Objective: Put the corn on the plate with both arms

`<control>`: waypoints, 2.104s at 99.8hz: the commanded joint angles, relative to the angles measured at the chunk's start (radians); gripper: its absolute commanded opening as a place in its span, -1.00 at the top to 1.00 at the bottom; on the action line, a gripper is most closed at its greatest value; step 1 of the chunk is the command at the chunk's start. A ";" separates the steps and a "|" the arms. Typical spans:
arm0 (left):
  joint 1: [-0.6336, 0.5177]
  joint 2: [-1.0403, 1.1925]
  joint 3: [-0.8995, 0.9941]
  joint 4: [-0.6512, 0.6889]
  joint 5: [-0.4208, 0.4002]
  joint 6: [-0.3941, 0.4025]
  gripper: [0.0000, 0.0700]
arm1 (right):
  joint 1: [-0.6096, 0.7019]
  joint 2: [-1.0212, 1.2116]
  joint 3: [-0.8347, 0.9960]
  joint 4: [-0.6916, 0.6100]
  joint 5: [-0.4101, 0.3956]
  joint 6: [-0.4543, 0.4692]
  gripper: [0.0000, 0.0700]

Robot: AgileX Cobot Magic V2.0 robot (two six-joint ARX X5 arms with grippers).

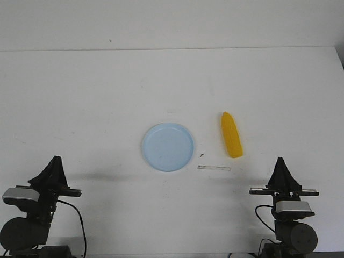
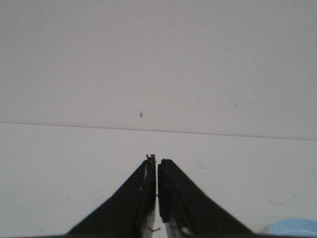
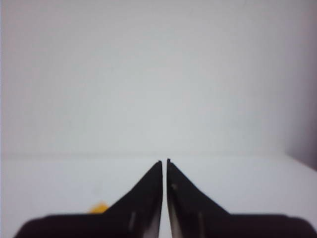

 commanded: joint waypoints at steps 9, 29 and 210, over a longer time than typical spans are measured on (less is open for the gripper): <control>0.002 -0.002 0.005 0.014 -0.002 0.005 0.99 | 0.001 0.001 -0.003 0.017 -0.003 0.040 0.96; 0.002 -0.002 0.005 0.014 -0.002 0.005 0.99 | 0.001 0.006 -0.001 0.040 -0.099 0.119 0.97; 0.002 -0.002 0.005 0.014 -0.002 0.005 0.99 | 0.214 1.527 1.289 -1.057 -0.063 0.195 0.97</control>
